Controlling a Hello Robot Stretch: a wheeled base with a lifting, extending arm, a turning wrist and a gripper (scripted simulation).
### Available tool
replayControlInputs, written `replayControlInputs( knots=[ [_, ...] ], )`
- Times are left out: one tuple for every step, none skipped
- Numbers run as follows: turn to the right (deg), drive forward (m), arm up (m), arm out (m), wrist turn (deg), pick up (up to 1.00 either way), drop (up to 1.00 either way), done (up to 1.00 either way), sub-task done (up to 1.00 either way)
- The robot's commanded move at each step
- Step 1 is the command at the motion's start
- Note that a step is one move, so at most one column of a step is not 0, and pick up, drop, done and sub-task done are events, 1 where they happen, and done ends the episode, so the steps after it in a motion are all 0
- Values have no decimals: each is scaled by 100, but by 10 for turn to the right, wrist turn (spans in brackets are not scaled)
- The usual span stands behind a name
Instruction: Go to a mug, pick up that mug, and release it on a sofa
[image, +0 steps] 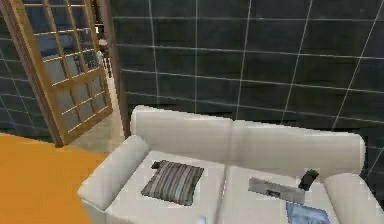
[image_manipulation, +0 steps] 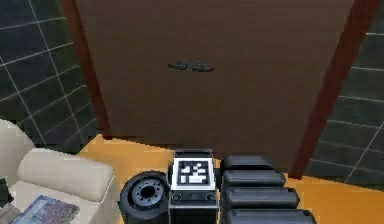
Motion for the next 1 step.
replayControlInputs(
  knots=[
    [-450, 0, 0, 0, 0, 0, 0, 0, 0]
  ],
)
